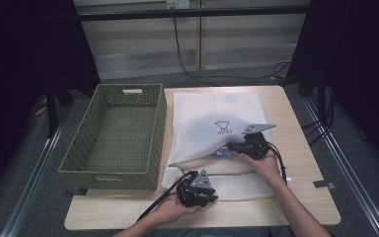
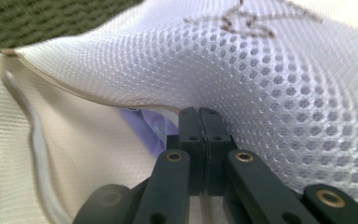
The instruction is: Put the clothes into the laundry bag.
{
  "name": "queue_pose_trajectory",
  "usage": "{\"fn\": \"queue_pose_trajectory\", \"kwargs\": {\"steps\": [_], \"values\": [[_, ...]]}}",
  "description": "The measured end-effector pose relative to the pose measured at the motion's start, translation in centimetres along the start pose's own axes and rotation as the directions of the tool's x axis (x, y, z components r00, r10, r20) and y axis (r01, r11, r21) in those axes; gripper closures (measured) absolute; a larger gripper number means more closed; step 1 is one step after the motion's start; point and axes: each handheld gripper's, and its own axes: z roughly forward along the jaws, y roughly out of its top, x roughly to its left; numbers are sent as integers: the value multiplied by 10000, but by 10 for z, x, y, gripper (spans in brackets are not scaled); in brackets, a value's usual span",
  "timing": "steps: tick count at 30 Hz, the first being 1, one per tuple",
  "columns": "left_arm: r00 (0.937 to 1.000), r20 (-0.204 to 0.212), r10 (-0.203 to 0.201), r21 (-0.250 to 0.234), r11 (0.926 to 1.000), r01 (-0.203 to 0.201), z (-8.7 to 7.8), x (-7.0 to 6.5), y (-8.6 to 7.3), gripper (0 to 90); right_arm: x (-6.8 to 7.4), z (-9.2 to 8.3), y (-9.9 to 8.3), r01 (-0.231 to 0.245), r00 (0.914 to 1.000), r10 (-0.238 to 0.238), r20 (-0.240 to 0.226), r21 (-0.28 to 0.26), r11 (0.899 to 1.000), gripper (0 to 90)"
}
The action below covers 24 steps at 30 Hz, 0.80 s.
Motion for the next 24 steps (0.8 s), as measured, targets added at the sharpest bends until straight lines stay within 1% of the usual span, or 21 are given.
{"fn": "queue_pose_trajectory", "kwargs": {"steps": [2, 4, 6, 7, 12, 15, 16, 17, 21, 24], "values": [[10000, 6, 1, 31, 10000, -1, 0, 0, 0, 742, 2, -4, 2, 25, 10000, -25, -9, -143, 9999, 896], [10000, 15, 60, 50, 10000, -60, 0, 1, 0, 742, 3, -7, 4, 14, 10000, -17, -85, -287, 9996, 896], [10000, 43, 36, 83, 10000, -36, -1, 1, 0, 742, 5, -12, 7, 0, 9998, -10, -206, -502, 9987, 896], [10000, 69, 0, -52, 10000, 1, 0, 1, 0, 742, 6, -13, 8, -11, 9997, -3, -240, -574, 9984, 897], [10000, -6, 47, -2, 10000, -47, 0, 0, 0, 737, 13, -24, 14, -29, 9990, -13, -436, -963, 9954, 898], [10000, -5, 23, -30, 10000, -23, 0, 0, 0, 737, 18, -30, 17, 59, 9985, -120, -526, -1152, 9933, 898], [10000, 29, -3, -151, 9999, 3, 1, 1, 0, 737, 19, -32, 18, 89, 9984, -154, -541, -1178, 9930, 898], [10000, 32, -15, -170, 9999, 16, 1, 1, 0, 737, 21, -33, 18, 157, 9982, -227, -555, -1233, 9922, 899], [10000, 1, 44, -131, 9999, -44, 2, 1, 0, 737, 28, -40, 21, 185, 9970, -291, -720, -1450, 9893, 898], [10000, -12, -20, -154, 9999, 20, 3, 0, 1, 737, 34, -45, 21, 278, 9960, -406, -790, -1566, 9873, 898]]}}
